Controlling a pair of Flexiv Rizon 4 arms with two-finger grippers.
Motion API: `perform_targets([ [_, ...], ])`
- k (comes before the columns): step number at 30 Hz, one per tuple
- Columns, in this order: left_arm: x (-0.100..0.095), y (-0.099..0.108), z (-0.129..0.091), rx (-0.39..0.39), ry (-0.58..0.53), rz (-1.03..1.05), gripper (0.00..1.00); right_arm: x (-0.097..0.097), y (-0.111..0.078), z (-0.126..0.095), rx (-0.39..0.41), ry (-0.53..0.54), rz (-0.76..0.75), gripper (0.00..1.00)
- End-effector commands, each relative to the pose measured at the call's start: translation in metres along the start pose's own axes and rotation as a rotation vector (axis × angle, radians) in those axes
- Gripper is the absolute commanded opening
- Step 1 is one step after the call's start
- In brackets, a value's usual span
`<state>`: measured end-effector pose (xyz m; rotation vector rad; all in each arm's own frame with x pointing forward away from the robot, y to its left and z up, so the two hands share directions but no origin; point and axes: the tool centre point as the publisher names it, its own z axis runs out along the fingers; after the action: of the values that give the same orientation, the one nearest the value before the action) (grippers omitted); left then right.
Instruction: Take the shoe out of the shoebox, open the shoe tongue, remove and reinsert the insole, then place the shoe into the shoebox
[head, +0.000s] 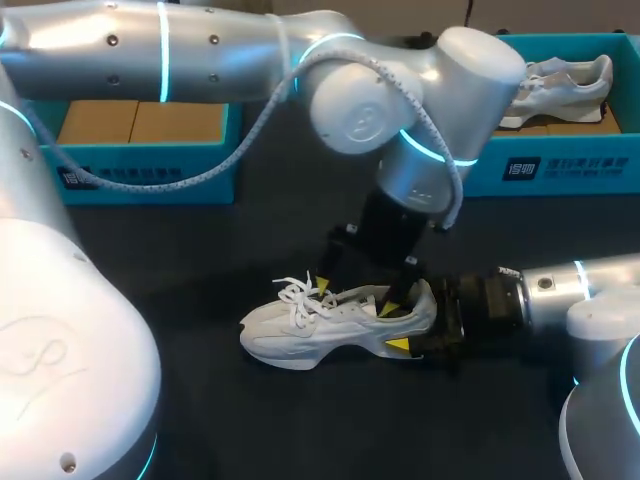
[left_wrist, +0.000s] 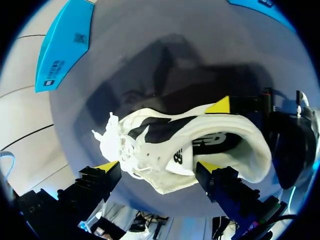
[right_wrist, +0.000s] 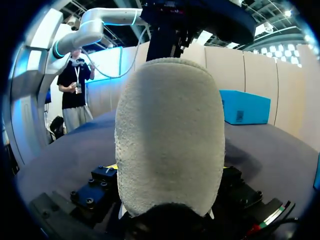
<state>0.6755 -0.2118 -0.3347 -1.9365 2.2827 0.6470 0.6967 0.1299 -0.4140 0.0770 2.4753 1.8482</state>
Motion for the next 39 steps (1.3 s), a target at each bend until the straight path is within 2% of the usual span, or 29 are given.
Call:
perform_targets([
  [1,0.006,-0.003,0.006,-0.023,-0.058,-0.001,1.00,0.000,0.002,0.001,0.006,0.002,0.001,0.00],
  [7,0.001,-0.005,0.015,-0.045,-0.101,-0.007,1.00,0.000,0.002,0.001,0.006,0.002,0.001,0.00],
  [15,-0.001,-0.002,0.005,-0.019,-0.063,-0.008,1.00,0.000,0.002,0.001,0.006,0.002,0.001,0.00],
  [22,0.006,-0.003,-0.004,0.000,-0.034,0.003,1.00,0.000,0.002,0.001,0.006,0.002,0.001,0.00],
  [28,0.016,-0.015,0.004,-0.020,-0.073,0.004,1.00,0.000,0.002,0.001,0.006,0.002,0.001,0.00],
  [34,0.010,-0.014,0.014,-0.039,-0.112,0.004,1.00,0.000,0.002,0.001,0.006,0.002,0.001,0.00],
  [39,-0.003,-0.011,0.019,-0.052,-0.126,-0.015,1.00,0.000,0.002,0.001,0.006,0.002,0.001,0.00],
])
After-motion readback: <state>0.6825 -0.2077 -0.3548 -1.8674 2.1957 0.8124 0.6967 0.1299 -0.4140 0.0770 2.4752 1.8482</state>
